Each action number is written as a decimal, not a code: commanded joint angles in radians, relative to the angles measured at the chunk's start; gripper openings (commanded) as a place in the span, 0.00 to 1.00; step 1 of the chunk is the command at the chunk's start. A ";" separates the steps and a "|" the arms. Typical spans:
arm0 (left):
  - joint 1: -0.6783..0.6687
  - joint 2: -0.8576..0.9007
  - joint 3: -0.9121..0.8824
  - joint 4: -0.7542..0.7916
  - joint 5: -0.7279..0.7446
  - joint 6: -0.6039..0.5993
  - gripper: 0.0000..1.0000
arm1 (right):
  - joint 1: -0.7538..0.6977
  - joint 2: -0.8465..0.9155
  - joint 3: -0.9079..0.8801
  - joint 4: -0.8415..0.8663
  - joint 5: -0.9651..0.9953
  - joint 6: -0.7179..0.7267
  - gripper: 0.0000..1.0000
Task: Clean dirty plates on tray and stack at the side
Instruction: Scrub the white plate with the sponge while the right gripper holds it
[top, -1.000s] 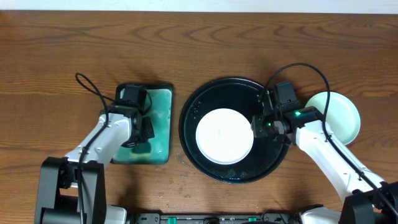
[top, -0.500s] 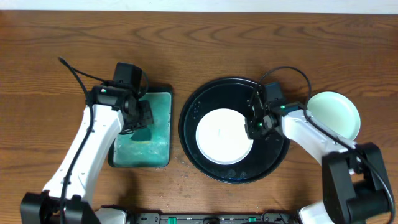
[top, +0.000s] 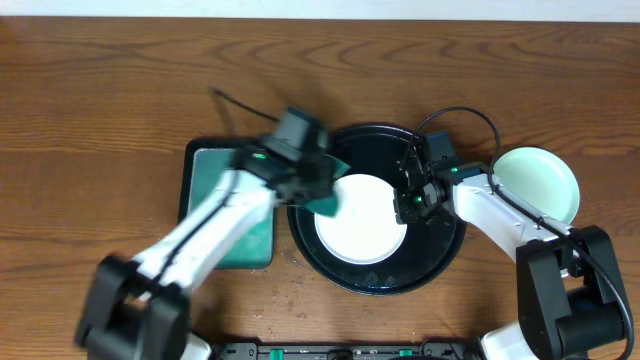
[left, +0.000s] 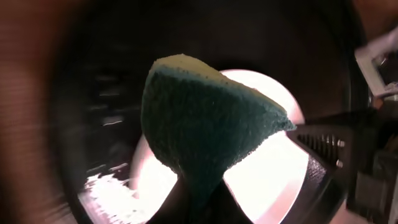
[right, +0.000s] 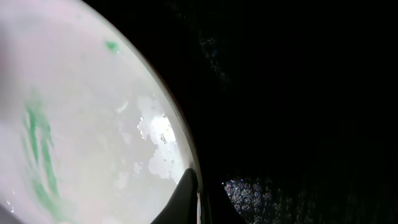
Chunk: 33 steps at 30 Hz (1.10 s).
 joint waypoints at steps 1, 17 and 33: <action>-0.081 0.109 -0.018 0.060 0.021 -0.111 0.09 | 0.012 0.039 -0.014 -0.023 -0.005 -0.007 0.01; -0.100 0.299 0.026 -0.212 -0.500 -0.132 0.07 | 0.012 0.039 -0.014 -0.036 -0.005 -0.007 0.01; -0.049 0.311 0.017 0.017 0.021 -0.121 0.08 | 0.011 0.039 -0.014 -0.038 0.003 -0.007 0.01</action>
